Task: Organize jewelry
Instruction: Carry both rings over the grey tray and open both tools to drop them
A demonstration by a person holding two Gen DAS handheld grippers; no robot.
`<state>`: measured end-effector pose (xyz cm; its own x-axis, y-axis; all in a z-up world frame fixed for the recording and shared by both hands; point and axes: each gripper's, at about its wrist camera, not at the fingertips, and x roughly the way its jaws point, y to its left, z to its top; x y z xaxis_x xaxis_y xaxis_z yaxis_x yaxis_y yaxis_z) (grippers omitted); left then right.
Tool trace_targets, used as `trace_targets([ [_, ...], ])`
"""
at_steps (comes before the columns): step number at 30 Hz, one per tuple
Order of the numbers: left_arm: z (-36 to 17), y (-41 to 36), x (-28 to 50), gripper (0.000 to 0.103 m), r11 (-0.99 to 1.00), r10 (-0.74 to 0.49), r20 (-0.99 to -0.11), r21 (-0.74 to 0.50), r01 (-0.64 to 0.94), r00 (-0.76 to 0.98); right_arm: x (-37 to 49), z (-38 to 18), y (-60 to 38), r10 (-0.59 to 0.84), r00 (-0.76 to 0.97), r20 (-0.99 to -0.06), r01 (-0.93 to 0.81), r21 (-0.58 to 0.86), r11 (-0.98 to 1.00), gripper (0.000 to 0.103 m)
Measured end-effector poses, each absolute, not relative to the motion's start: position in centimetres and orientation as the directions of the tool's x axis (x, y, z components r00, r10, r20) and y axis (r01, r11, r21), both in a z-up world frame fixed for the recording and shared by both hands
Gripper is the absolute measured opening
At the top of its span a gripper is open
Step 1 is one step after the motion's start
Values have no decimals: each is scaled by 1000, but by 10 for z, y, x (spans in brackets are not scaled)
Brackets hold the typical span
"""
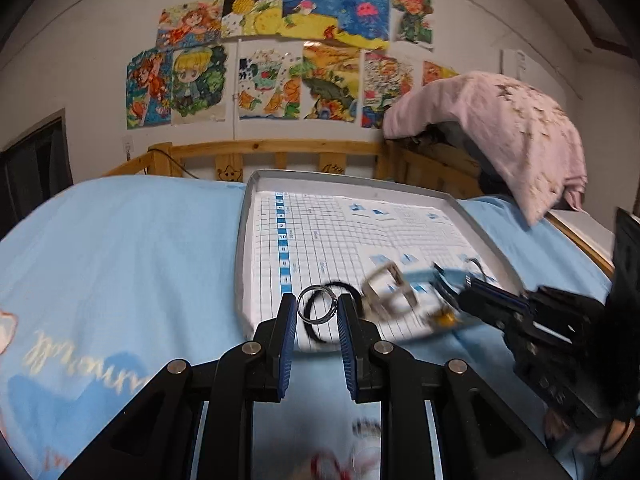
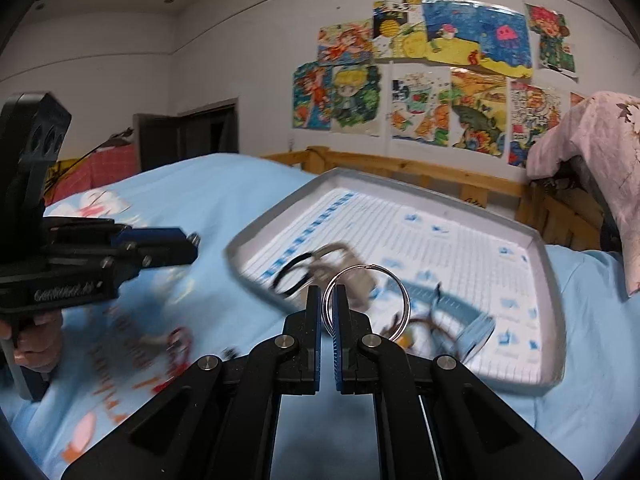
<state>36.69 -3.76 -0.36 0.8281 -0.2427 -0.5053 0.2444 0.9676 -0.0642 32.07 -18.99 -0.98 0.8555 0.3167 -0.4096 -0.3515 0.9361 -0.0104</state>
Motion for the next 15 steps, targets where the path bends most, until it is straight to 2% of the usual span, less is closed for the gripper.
trace_targets([
  [11, -43, -51, 412, 20, 976, -203, -601, -64, 207, 773, 383, -34, -203, 291, 831, -474, -305, 49, 951, 5],
  [15, -44, -51, 411, 20, 978, -197, -605, -62, 201, 771, 389, -43, -199, 282, 821, -497, -297, 51, 954, 5],
])
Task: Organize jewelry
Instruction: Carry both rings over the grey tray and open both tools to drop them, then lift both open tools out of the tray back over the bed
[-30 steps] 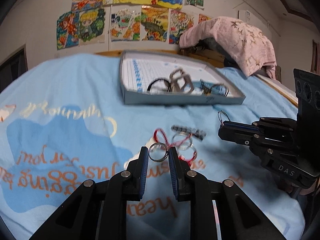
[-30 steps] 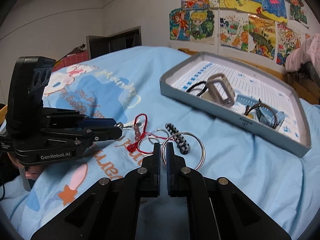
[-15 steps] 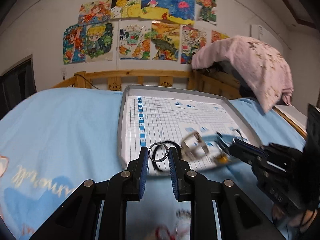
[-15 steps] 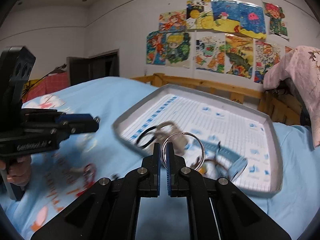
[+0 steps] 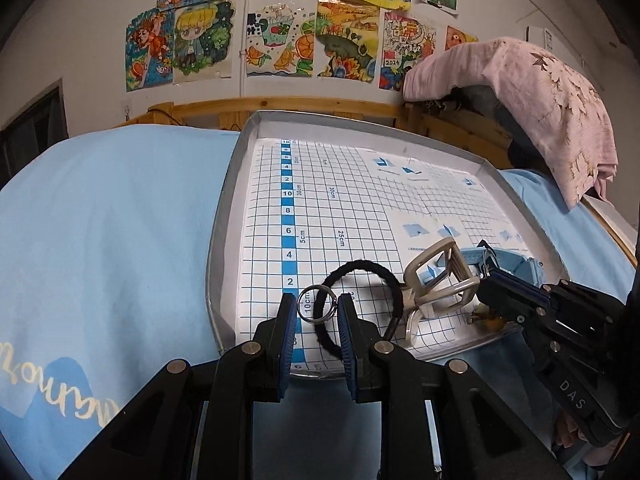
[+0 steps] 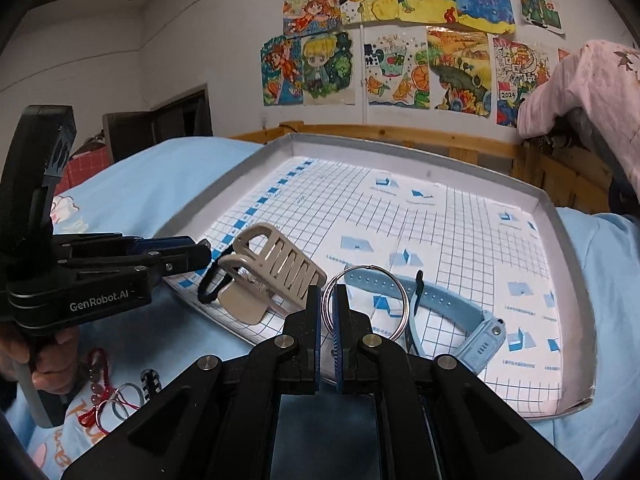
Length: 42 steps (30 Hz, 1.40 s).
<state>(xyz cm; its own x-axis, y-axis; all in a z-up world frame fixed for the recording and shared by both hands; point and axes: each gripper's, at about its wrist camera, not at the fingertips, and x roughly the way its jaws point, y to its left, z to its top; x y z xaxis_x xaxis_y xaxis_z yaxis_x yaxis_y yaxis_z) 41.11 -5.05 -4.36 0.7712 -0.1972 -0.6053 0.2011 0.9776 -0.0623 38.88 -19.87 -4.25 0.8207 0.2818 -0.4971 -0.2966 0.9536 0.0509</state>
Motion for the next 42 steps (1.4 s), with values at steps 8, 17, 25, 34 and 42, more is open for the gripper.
trace_targets([
  [8, -38, -44, 403, 52, 976, -212, -568, -88, 197, 796, 387, -42, -196, 258, 824, -505, -282, 31, 959, 6],
  [17, -14, -27, 377, 86, 982, -179, -493, -138, 127, 851, 375, -33, -206, 236, 853, -466, -241, 51, 969, 6],
  [25, 22, -11, 318, 103, 983, -131, -386, -167, 71, 913, 331, 1, -216, 214, 916, -341, -198, 80, 977, 50],
  [34, 44, 5, 237, 103, 981, -76, -301, -195, 16, 951, 258, 44, -220, 200, 959, -203, -185, 91, 979, 93],
  [42, 48, 12, 162, 103, 986, -50, -273, -164, 5, 961, 184, 49, -228, 206, 969, -140, -181, 167, 969, 102],
])
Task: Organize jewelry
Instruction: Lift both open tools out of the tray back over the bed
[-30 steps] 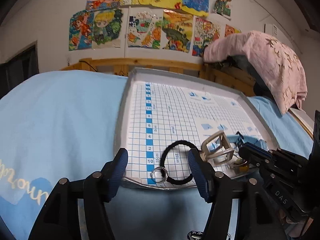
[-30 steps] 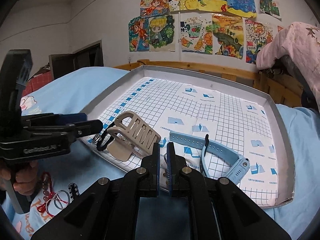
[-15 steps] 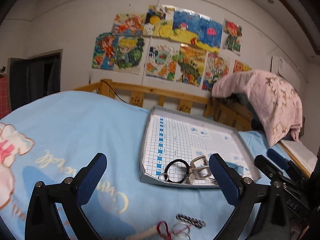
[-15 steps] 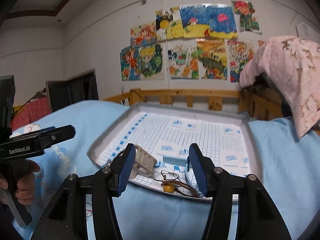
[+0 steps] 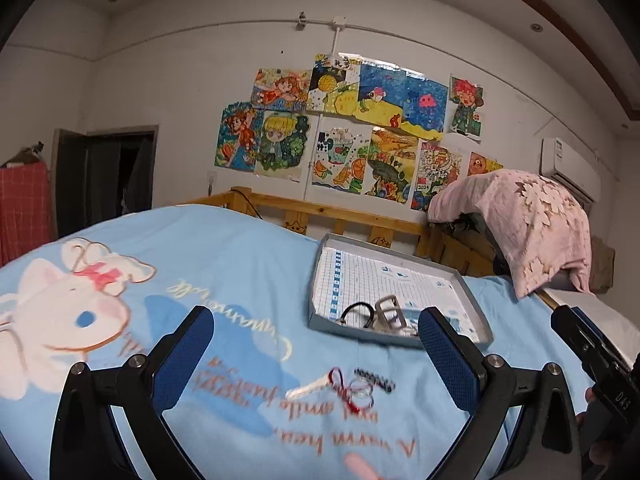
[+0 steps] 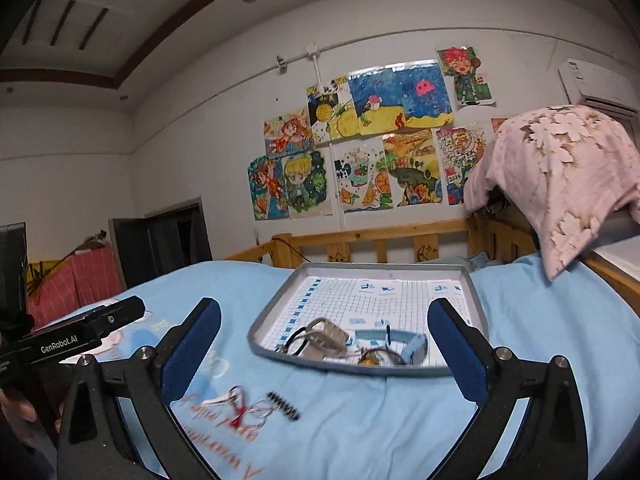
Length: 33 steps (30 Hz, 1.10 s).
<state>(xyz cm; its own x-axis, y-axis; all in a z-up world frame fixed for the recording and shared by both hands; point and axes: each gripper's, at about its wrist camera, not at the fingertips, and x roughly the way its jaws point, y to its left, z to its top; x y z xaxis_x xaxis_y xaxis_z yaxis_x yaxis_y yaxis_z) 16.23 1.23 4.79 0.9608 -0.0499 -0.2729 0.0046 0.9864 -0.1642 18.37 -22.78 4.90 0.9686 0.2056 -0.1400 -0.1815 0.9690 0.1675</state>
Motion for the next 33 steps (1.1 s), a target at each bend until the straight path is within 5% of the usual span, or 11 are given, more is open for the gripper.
trace_targets([
  [17, 9, 31, 45, 103, 989, 16, -265, -138, -54, 964, 61, 8, -217, 182, 965, -190, -155, 152, 976, 102],
  [33, -10, 20, 24, 103, 991, -17, -319, -129, -25, 948, 27, -5, -214, 148, 958, -245, -123, 117, 986, 102],
])
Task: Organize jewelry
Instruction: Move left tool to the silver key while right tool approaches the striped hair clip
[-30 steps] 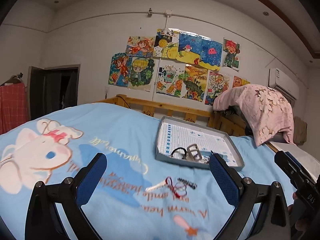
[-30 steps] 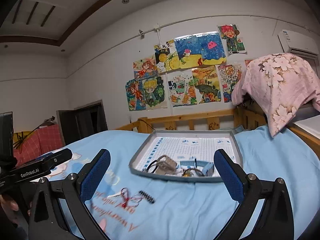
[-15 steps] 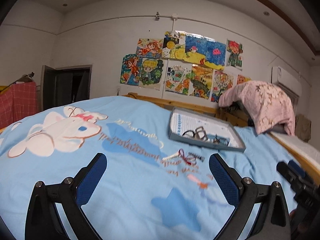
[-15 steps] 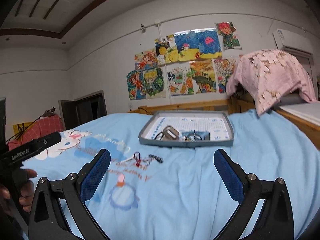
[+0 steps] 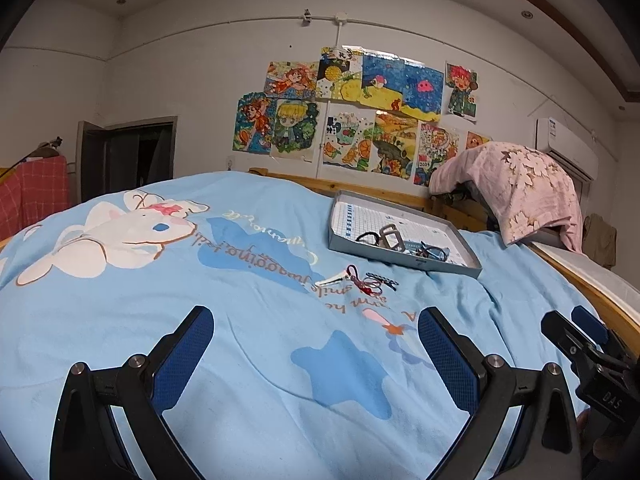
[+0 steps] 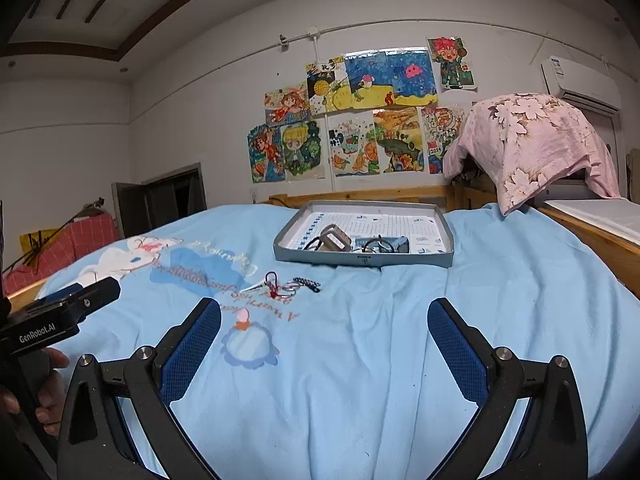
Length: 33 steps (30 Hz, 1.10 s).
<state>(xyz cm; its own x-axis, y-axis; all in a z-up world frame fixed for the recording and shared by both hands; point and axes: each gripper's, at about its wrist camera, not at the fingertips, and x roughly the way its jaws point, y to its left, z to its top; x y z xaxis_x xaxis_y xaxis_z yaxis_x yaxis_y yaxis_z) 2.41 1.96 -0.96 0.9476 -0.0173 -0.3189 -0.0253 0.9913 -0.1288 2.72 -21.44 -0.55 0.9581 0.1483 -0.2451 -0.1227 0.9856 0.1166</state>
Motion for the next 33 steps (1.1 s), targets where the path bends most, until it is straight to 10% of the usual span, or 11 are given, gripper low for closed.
trace_targets([
  [33, 17, 44, 232, 103, 996, -3, -394, -79, -31, 919, 199, 44, -190, 216, 950, -225, -231, -40, 972, 101],
])
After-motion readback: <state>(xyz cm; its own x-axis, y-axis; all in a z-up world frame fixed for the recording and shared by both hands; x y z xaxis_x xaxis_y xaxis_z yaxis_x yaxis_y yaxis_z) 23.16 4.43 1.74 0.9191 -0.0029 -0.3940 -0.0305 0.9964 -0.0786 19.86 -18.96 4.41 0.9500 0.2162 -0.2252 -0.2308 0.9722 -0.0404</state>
